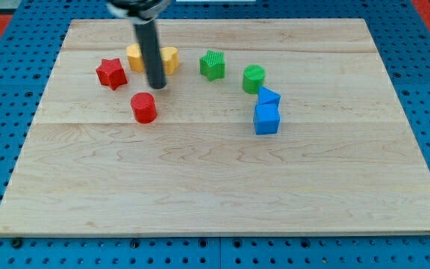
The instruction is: Move the yellow heart to the right of the yellow hexagon
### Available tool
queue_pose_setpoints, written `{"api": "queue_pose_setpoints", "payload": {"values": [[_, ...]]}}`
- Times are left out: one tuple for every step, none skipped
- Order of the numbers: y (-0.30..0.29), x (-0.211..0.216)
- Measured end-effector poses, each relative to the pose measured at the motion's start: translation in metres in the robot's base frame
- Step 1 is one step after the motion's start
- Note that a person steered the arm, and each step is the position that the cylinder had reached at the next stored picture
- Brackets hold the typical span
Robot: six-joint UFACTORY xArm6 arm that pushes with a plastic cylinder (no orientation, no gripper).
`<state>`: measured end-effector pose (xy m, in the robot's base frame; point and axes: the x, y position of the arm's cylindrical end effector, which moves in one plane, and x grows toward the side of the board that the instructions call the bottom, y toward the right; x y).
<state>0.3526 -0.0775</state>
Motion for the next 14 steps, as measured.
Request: {"api": "queue_pose_setpoints", "payload": {"values": [[0.019, 0.006], [0.048, -0.014], [0.064, -0.02], [0.024, -0.015], [0.002, -0.015], [-0.016, -0.03], [-0.013, -0.034], [0.013, -0.002], [0.066, 0.021], [0.108, 0.014], [0.115, -0.011], [0.117, -0.007], [0.071, 0.0], [0.043, 0.02]]}}
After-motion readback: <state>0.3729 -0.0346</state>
